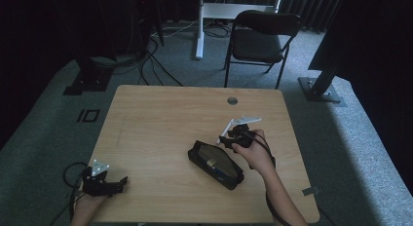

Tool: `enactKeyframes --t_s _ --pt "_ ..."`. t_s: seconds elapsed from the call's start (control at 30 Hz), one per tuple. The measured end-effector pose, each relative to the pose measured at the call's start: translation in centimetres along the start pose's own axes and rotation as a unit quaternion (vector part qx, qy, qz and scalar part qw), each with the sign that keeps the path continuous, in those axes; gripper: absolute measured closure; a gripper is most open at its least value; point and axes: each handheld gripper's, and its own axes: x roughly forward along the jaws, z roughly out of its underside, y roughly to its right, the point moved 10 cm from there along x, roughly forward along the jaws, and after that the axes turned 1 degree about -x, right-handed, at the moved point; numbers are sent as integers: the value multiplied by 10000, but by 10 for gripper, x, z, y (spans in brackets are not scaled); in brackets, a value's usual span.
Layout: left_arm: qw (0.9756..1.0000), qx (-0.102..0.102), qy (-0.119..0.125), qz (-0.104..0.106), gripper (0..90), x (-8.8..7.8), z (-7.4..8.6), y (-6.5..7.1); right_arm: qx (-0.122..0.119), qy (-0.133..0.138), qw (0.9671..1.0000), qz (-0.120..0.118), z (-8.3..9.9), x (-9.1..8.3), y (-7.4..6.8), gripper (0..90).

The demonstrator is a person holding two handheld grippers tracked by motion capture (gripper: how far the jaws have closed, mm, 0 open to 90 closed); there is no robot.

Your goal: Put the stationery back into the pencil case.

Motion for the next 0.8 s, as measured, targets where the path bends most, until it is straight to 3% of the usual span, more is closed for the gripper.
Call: enactKeyframes --t_s 0.3,0.53,0.6,0.8 --pt "10000 1 0 1 3 0 0 0 311 92 9987 383 -2 15 24 518" --pt "10000 0 1 1 3 0 0 0 597 223 9955 700 -6 27 42 505" --pt "10000 -1 1 1 3 0 0 0 756 195 9946 687 -5 31 44 495" --pt "10000 0 1 1 3 0 0 0 899 48 9932 737 0 43 47 486"
